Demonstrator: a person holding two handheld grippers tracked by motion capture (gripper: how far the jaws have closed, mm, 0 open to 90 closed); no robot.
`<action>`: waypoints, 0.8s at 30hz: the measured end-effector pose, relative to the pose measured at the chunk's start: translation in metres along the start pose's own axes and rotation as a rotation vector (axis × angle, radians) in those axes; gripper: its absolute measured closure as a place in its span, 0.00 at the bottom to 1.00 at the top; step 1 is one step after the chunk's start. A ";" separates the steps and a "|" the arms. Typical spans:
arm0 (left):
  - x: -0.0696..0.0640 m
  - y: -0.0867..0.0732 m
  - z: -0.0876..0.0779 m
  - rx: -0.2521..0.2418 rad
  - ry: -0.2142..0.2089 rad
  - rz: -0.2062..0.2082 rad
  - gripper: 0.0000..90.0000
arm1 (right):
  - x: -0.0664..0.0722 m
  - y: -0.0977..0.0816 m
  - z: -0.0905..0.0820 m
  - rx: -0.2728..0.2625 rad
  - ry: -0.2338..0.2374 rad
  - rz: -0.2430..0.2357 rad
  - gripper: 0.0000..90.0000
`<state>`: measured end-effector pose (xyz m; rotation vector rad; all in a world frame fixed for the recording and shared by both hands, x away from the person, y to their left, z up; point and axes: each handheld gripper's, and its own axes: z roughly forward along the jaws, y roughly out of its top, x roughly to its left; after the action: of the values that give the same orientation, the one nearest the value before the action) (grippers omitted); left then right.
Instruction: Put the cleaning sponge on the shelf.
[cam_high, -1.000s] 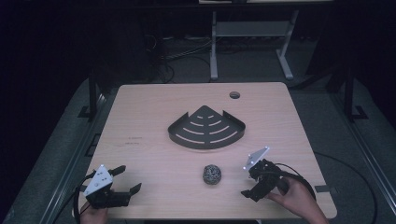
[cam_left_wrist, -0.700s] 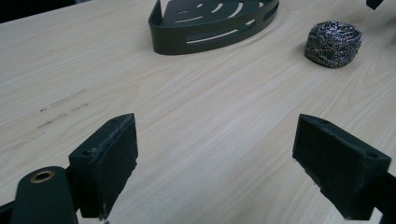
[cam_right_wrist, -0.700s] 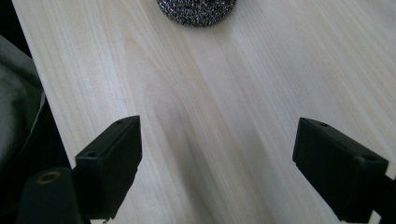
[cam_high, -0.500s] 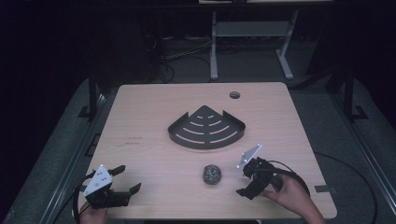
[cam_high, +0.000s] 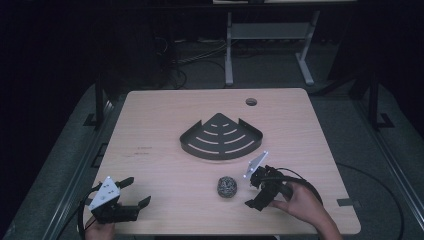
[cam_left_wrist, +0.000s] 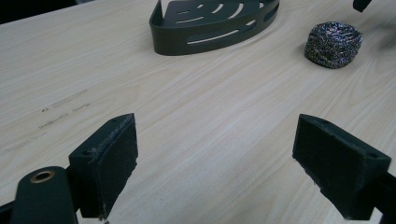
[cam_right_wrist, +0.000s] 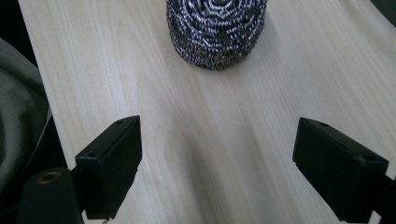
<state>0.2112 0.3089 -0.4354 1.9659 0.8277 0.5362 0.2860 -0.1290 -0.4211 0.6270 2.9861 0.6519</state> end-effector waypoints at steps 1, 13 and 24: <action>0.000 0.000 0.000 0.000 0.000 0.000 0.15 | 0.000 0.000 0.000 0.000 0.000 0.000 0.17; 0.000 0.001 -0.001 -0.006 0.000 -0.007 0.15 | -0.001 0.017 0.007 0.024 0.020 -0.018 0.17; 0.000 0.001 -0.001 -0.011 0.001 -0.012 0.15 | -0.002 0.035 0.013 0.039 0.034 -0.039 0.17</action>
<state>0.2105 0.3088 -0.4343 1.9498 0.8348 0.5339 0.3027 -0.0950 -0.4189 0.5642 3.0415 0.6098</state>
